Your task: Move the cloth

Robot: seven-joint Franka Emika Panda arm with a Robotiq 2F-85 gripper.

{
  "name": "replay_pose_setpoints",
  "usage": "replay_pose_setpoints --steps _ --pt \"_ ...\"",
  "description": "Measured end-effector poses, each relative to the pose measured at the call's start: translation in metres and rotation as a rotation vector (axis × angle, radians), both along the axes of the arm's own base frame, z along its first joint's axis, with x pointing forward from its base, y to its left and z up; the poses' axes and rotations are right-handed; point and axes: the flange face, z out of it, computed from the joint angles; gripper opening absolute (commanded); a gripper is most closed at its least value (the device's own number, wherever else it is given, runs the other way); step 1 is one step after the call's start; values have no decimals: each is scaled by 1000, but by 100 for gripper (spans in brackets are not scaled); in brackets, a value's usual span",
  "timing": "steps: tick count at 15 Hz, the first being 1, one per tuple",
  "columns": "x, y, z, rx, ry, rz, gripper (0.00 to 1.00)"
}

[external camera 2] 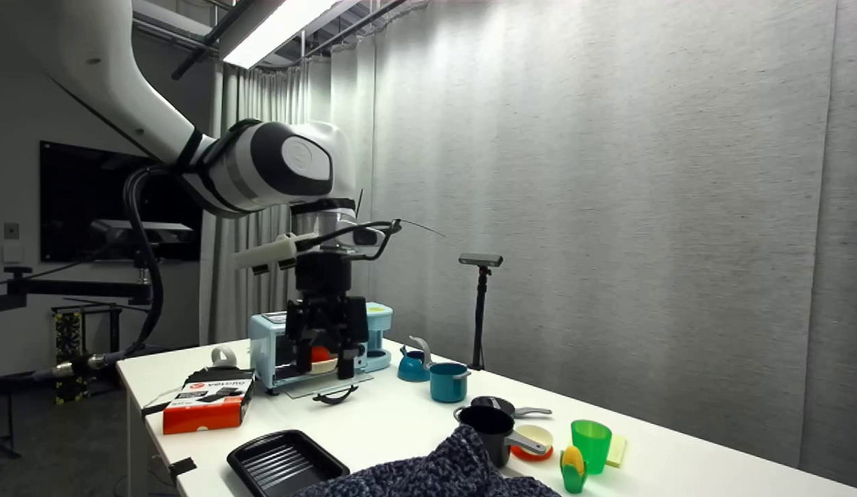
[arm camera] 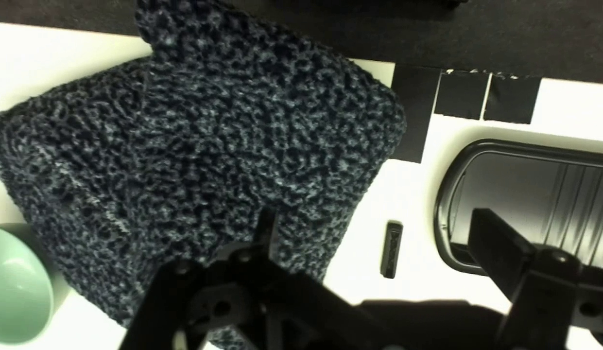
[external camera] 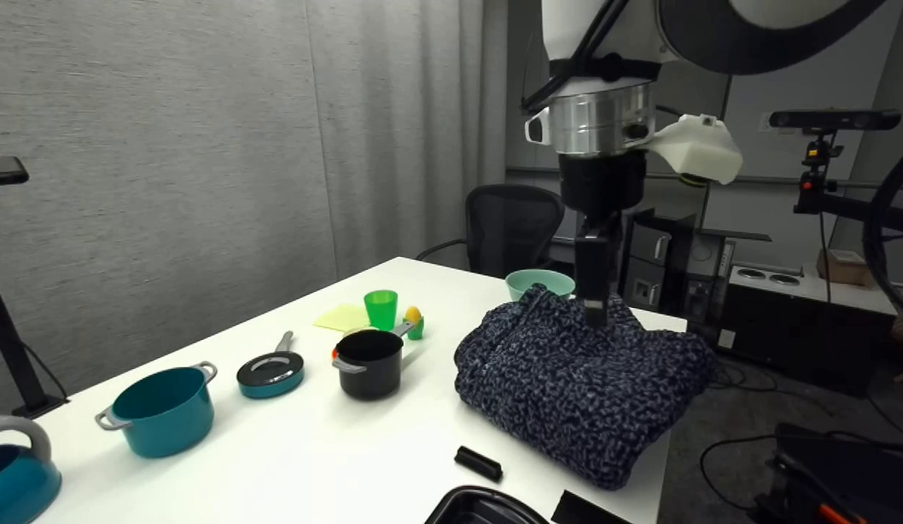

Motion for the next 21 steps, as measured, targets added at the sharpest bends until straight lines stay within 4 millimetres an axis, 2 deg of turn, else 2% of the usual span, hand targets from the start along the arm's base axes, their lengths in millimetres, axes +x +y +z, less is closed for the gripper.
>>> replay_pose_setpoints --steps 3,5,8,10,12,15,21 --pt "11 -35 -10 -4 -25 -109 100" --pt "17 -69 -21 7 -43 -178 100" --pt "20 -123 -44 10 -74 -307 100" --pt "23 -148 -63 6 -94 -389 100" --pt "29 -158 -80 8 -110 -443 100" --pt "35 -160 -98 3 -114 -482 100" --pt "35 -185 -109 -92 -115 -515 100"
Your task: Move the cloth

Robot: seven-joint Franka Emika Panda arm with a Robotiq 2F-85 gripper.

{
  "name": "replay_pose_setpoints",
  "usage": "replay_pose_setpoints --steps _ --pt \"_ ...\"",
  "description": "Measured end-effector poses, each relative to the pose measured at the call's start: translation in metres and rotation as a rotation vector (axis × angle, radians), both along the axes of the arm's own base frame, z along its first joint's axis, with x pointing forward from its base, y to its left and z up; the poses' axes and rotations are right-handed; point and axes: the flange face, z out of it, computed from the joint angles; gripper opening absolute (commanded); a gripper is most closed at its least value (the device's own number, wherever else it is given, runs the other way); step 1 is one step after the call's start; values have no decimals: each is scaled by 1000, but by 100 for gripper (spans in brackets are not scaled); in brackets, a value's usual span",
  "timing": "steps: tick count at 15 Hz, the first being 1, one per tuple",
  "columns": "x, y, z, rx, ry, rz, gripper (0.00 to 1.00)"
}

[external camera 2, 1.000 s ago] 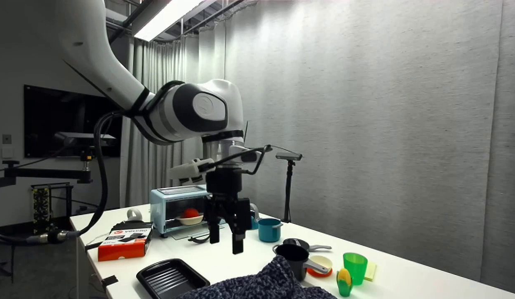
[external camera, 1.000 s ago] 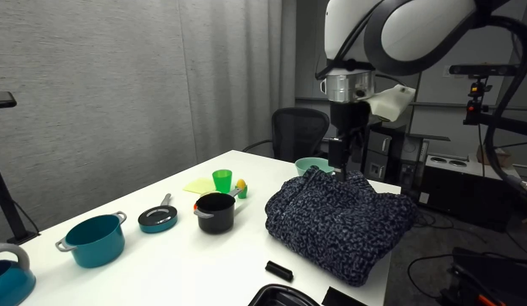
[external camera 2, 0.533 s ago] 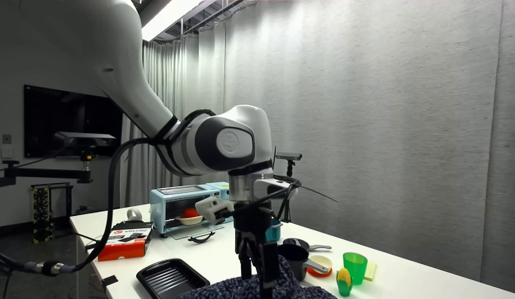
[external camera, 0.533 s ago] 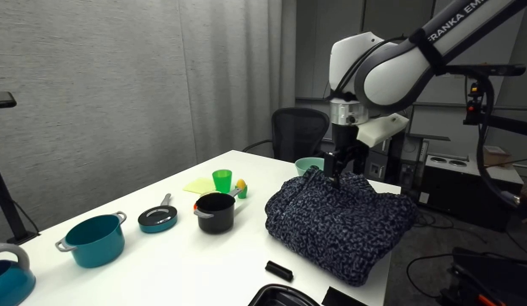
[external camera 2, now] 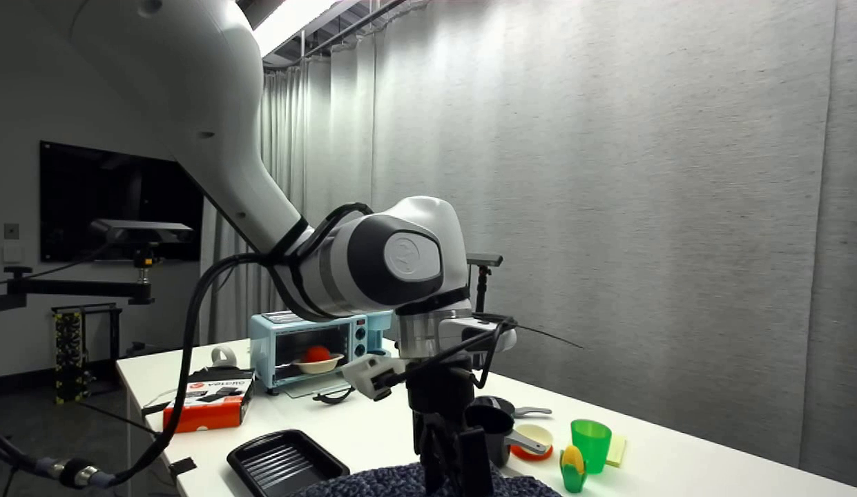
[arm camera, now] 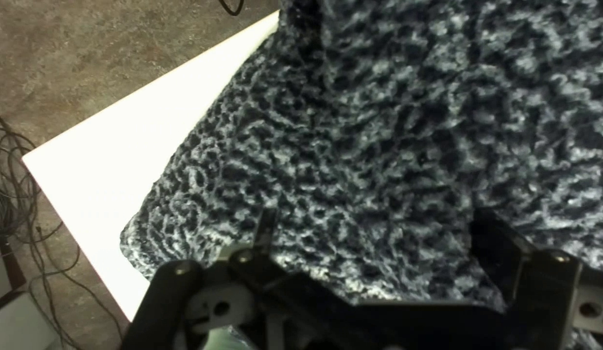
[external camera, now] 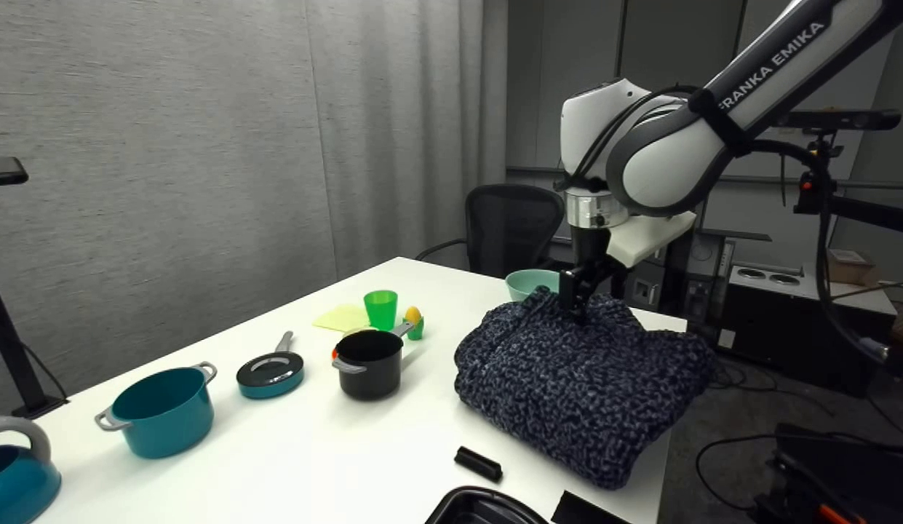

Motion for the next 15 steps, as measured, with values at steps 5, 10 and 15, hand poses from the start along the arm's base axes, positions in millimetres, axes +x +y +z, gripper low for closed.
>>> replay_pose_setpoints --steps 5,10,15 --pt "-7 1 -35 10 51 -58 69" --pt "-7 11 -50 14 45 -67 31" --pt "0 -2 -8 -6 -36 -71 0"
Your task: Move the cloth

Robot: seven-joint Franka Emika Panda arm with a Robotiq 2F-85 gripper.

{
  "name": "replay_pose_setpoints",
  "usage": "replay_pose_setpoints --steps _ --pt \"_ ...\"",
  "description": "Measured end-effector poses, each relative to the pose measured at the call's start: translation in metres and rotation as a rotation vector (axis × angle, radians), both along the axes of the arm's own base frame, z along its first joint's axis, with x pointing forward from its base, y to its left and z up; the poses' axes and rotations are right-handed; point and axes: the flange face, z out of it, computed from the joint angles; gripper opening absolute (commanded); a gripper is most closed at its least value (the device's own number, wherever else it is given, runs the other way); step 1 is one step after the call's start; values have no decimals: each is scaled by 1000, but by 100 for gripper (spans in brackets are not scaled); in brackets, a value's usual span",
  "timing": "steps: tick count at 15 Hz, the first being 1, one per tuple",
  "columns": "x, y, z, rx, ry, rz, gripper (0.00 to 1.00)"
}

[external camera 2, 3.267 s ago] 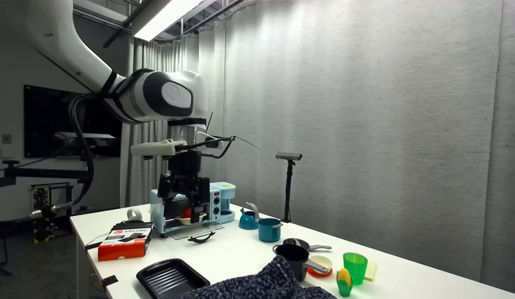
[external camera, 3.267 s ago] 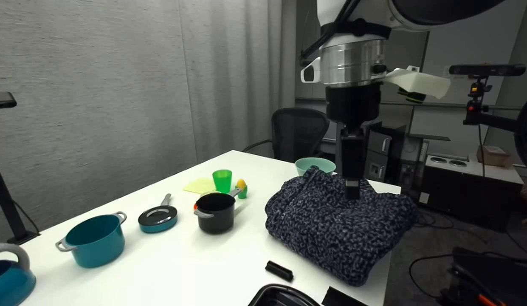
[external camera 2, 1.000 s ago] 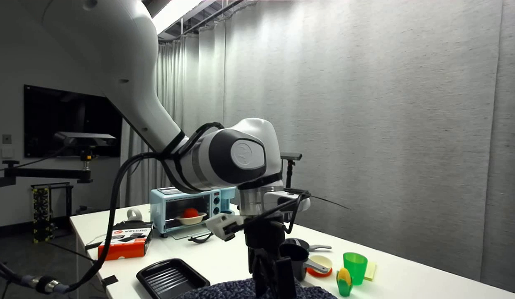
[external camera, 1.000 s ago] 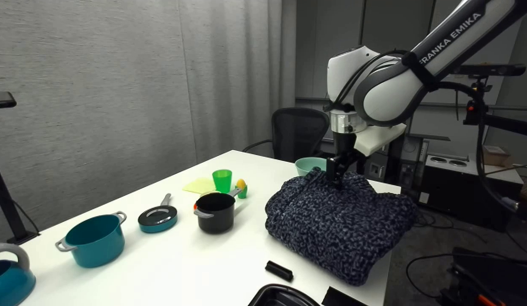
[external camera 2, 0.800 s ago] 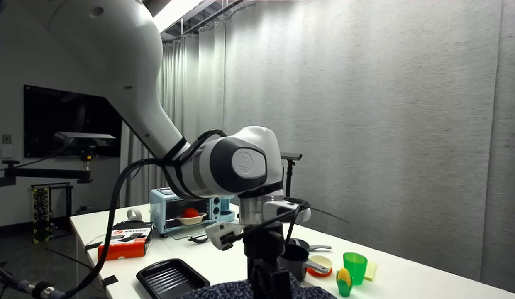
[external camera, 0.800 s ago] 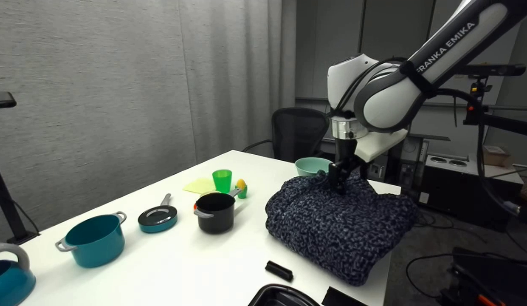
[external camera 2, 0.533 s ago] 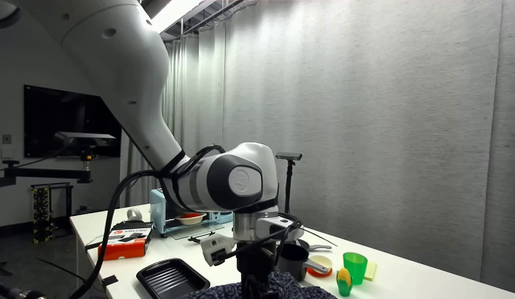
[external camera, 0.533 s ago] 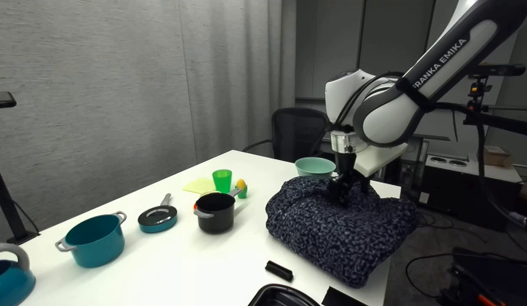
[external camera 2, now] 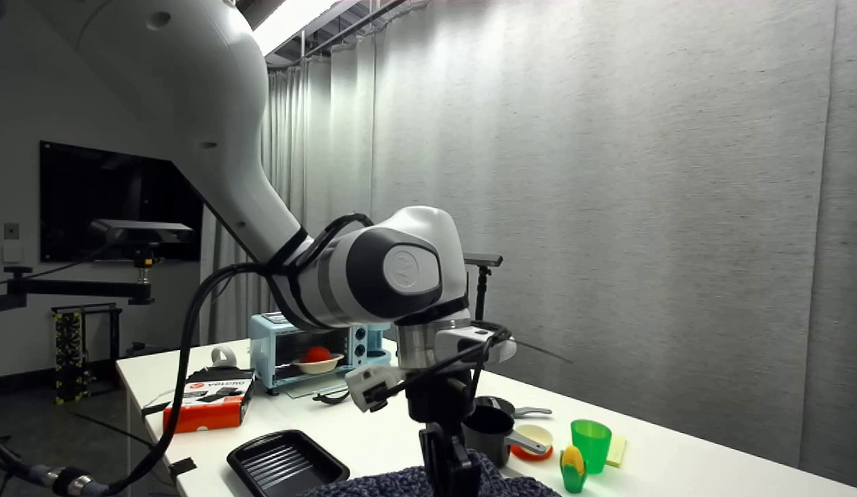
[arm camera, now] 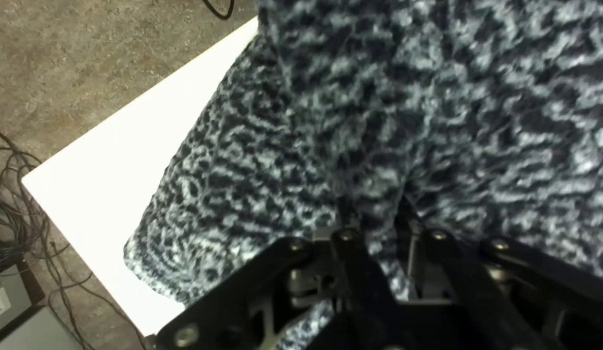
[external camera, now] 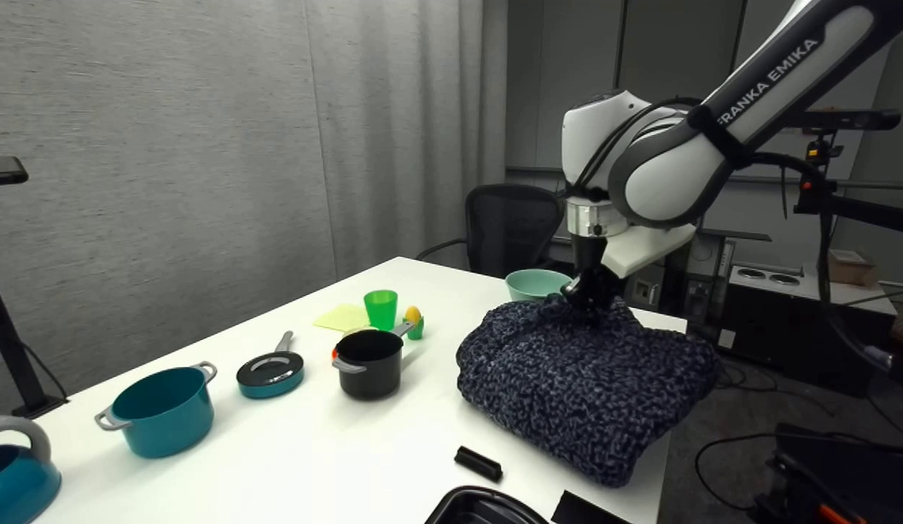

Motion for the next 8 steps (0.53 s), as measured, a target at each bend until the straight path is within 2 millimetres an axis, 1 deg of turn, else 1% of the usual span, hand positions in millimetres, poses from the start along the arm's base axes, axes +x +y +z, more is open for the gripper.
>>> replay_pose_setpoints --steps 2,6,7,8 --pt "2 -17 30 -26 -43 -5 0" --pt "8 -66 92 -82 -127 -47 0" --pt "10 -78 106 -93 -144 -55 26" --pt "13 -86 116 -101 -159 -58 27"
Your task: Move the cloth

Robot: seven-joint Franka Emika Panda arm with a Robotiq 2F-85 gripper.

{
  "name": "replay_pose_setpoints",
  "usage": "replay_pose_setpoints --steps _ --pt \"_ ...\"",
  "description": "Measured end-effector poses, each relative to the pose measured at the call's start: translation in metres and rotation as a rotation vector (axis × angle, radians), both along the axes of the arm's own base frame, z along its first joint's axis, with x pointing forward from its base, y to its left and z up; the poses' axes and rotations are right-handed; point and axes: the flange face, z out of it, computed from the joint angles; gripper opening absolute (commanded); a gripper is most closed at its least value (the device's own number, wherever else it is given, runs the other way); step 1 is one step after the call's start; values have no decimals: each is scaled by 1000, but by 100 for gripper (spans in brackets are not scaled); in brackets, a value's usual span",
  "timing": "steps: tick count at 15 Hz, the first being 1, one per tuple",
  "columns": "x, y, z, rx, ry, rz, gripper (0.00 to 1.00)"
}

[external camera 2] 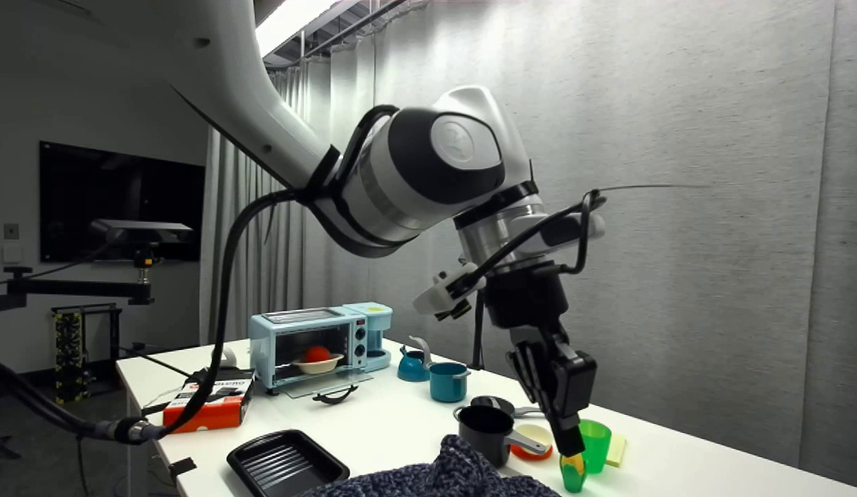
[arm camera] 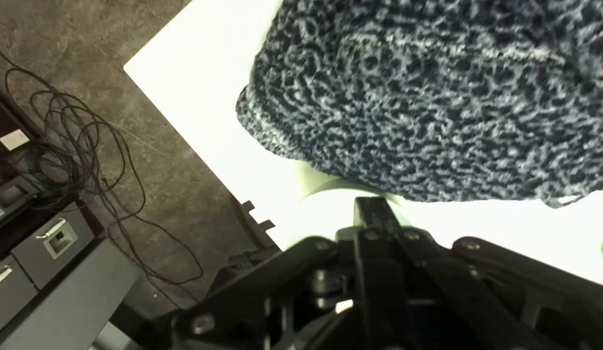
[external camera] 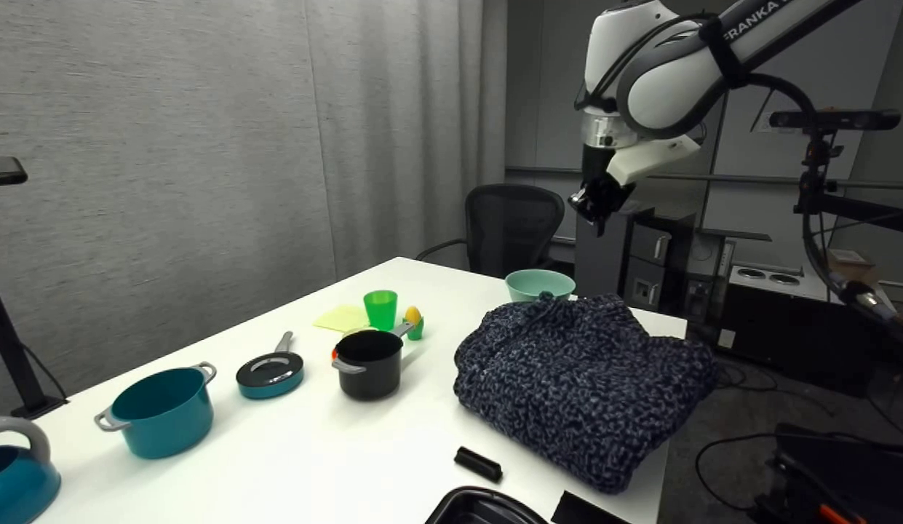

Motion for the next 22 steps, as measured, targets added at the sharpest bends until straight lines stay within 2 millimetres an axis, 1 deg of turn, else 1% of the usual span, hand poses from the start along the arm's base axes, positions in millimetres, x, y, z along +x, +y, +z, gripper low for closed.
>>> replay_pose_setpoints --steps 2,4,6,8,10,11,13,16,17,18,22 --pt "4 -6 11 19 -25 3 41" --pt "6 -1 7 88 -32 16 57" --pt "7 5 -11 170 -13 46 72" --pt "3 9 -39 258 26 96 87" --pt "-3 14 -70 341 67 141 100" --pt "-7 16 -84 379 82 155 100" --pt "-13 21 -107 449 96 169 100" --pt "-15 33 -126 524 96 189 100" --pt "-15 37 -130 540 95 195 75" --pt "-15 41 -134 553 97 198 74" --pt "-14 51 -146 571 119 203 42"
